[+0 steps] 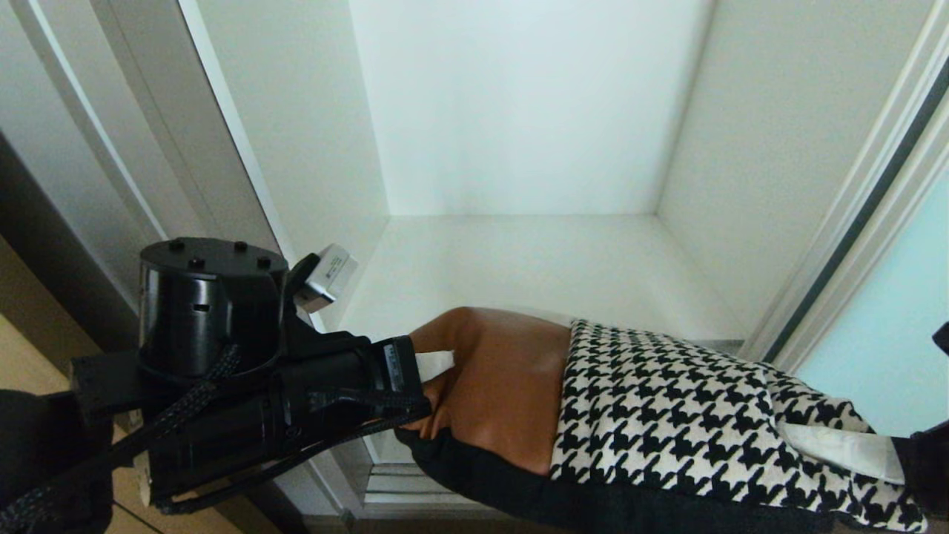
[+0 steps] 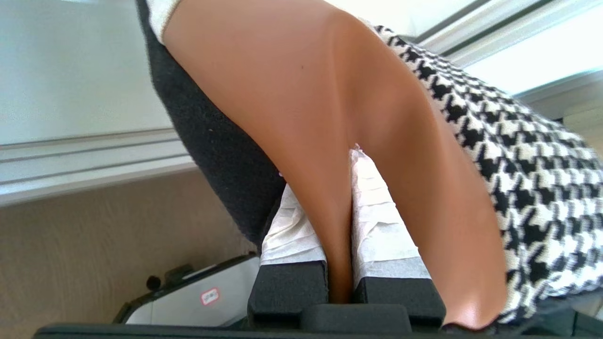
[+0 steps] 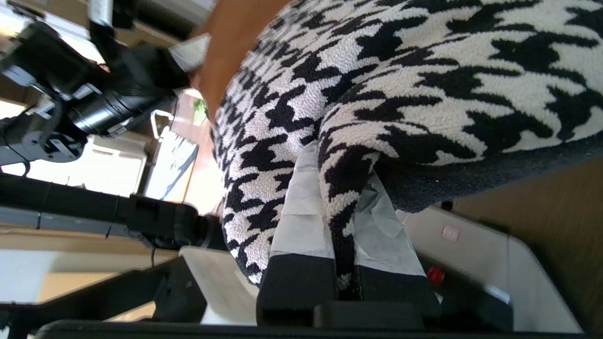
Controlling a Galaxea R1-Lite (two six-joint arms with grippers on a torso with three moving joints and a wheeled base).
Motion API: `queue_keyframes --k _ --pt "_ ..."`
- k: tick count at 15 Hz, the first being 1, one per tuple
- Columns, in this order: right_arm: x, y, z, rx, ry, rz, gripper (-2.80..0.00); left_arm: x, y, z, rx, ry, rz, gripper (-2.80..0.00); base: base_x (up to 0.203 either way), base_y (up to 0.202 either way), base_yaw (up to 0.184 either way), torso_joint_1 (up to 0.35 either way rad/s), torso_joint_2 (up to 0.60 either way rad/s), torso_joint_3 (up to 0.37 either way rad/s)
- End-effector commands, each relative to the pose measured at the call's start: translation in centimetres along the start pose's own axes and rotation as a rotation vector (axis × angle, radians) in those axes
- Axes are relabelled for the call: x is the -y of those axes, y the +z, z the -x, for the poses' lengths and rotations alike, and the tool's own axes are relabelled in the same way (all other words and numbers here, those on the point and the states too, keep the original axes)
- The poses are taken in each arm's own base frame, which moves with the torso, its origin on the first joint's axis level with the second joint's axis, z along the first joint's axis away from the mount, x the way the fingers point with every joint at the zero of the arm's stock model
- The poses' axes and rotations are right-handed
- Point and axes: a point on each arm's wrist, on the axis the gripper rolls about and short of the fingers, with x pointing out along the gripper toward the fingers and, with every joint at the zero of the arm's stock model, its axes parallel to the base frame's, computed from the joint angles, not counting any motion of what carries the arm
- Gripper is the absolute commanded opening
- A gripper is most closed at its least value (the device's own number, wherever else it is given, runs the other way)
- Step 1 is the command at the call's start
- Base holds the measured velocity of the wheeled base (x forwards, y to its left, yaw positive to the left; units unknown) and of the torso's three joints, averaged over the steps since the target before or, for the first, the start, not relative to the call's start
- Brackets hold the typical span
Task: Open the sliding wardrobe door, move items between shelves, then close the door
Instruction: Place the pillow on the lower shelf
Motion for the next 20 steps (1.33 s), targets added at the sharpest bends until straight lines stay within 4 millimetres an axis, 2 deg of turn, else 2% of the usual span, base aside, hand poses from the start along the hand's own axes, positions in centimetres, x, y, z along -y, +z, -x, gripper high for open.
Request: queue_keyframes --k 1,6,11,18,20 --pt "0.7 -0.7 -0.3 -0.031 -0.013 -0.029 -2.80 0.1 -0.6 0.7 0.002 0.000 -0.002 -2.80 0.000 0.000 0.000 0.000 0.00 0.000" --pt "0.4 -0.4 0.0 -0.006 -0.007 -0.075 -2.80 0.7 -1.2 3.5 -0.006 -0.021 0.000 -2.80 0.000 0.000 0.000 0.000 0.00 0.000" --pt "-0.3 -0.2 0.7 0.030 0.011 -0.049 -2.80 0.6 -1.5 3.5 -0.017 -0.007 -0.012 -2.80 0.000 0.000 0.000 0.000 0.00 0.000" --pt "0.5 -0.2 0.3 0.023 -0.025 -0.079 -2.80 0.8 -1.2 3.3 -0.006 -0.020 -0.009 -2.80 0.000 0.000 0.000 0.000 0.00 0.000" --pt "0.4 -0.2 0.4 0.026 -0.020 -0.075 -2.80 0.7 -1.3 3.0 -0.014 -0.014 -0.009 -2.80 -0.154 0.000 0.002 0.007 0.00 0.000"
